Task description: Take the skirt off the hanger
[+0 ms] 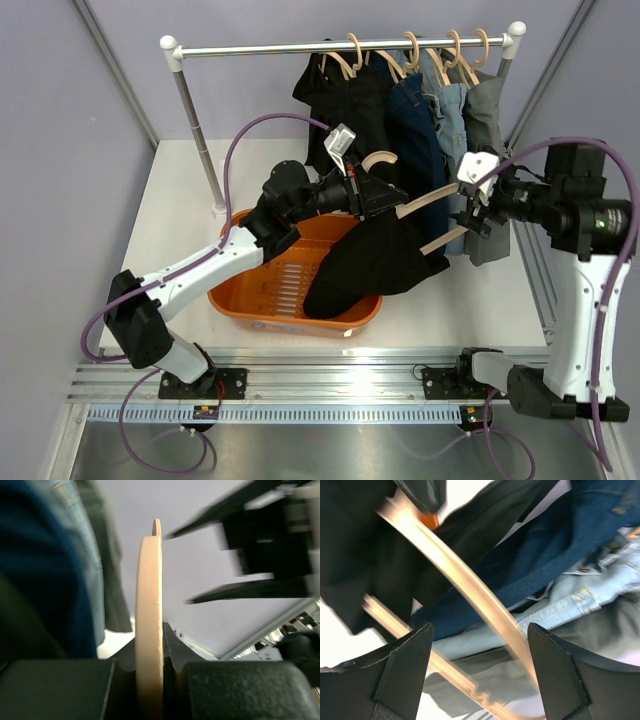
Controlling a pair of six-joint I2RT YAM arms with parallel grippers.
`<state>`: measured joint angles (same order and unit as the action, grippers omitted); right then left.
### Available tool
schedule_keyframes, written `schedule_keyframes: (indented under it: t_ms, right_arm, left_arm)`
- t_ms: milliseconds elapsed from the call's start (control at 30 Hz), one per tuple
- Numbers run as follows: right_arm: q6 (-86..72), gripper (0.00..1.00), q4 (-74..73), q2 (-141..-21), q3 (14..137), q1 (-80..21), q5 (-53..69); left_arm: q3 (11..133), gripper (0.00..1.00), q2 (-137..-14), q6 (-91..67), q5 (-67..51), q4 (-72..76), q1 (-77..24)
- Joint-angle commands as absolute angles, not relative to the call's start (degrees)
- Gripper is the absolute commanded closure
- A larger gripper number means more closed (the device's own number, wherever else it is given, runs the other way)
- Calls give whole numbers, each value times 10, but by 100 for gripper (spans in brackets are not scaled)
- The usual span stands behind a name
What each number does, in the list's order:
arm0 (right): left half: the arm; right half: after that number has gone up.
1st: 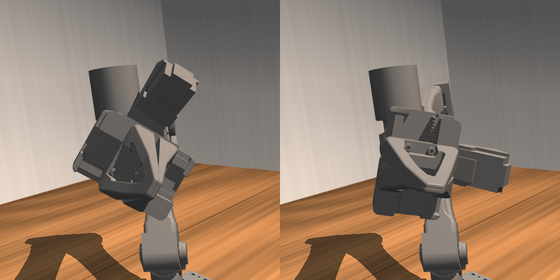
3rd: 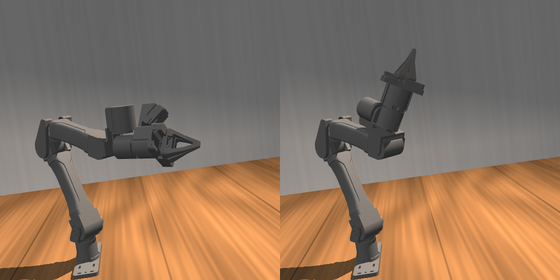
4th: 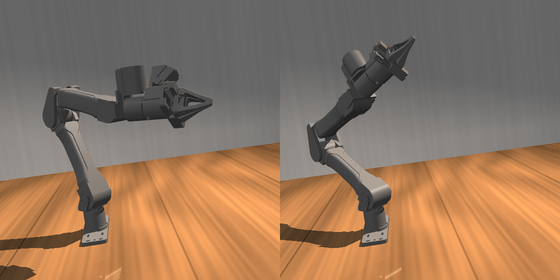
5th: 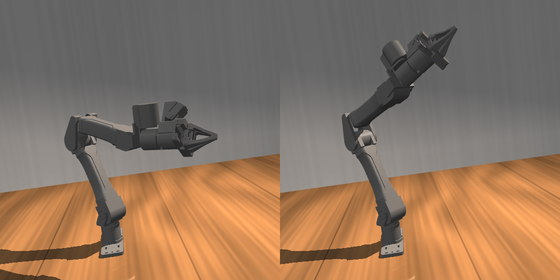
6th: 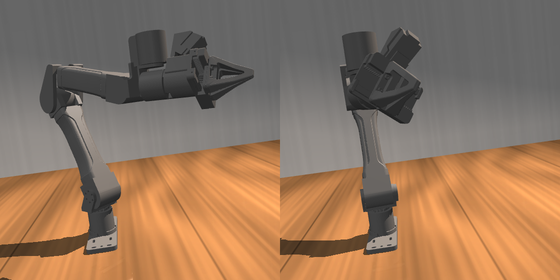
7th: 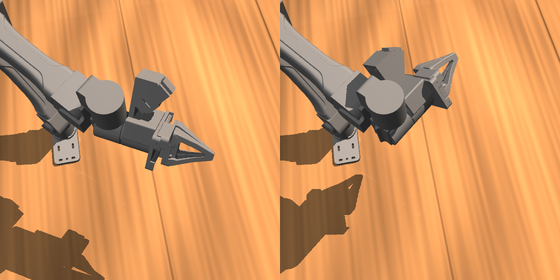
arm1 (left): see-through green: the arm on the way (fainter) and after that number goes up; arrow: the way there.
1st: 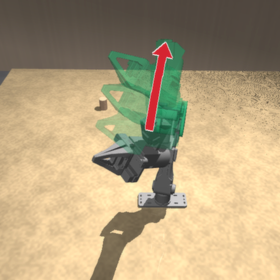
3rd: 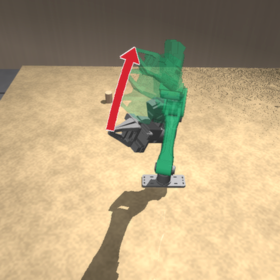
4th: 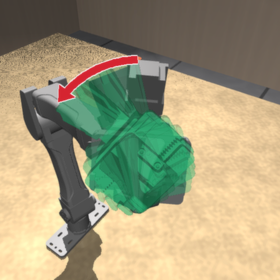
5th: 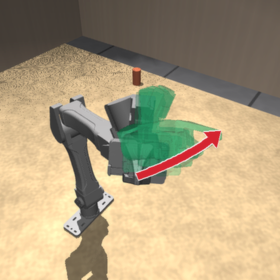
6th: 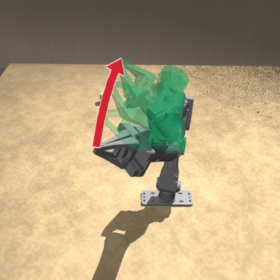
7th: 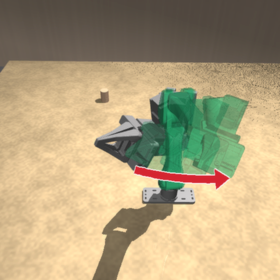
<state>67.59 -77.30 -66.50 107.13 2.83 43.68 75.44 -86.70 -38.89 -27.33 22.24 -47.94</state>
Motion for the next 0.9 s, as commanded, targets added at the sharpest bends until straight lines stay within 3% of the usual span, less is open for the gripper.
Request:
schedule_keyframes:
  t_ms: [0,400,500,533,667,867]
  right_arm:
    - [766,16,-840,-683,1062,9,403]
    - [802,18,-765,-652,1010,-98,327]
    - [809,31,-766,-645,1004,-99,328]
    - [810,42,-762,-642,997,-99,322]
    - [802,70,-729,-614,974,-98,290]
    - [803,87,-696,-563,932,-98,220]
  left_arm:
    - [808,100,-867,-395,-319,257,-487]
    - [911,100,-925,-416,-356,227,-514]
    - [946,100,-948,-421,-357,221,-520]
    - [957,100,-955,-422,-355,217,-523]
    - [1004,100,-983,-427,-351,211,-526]
    - [1060,100,-1027,-446,-350,219,-534]
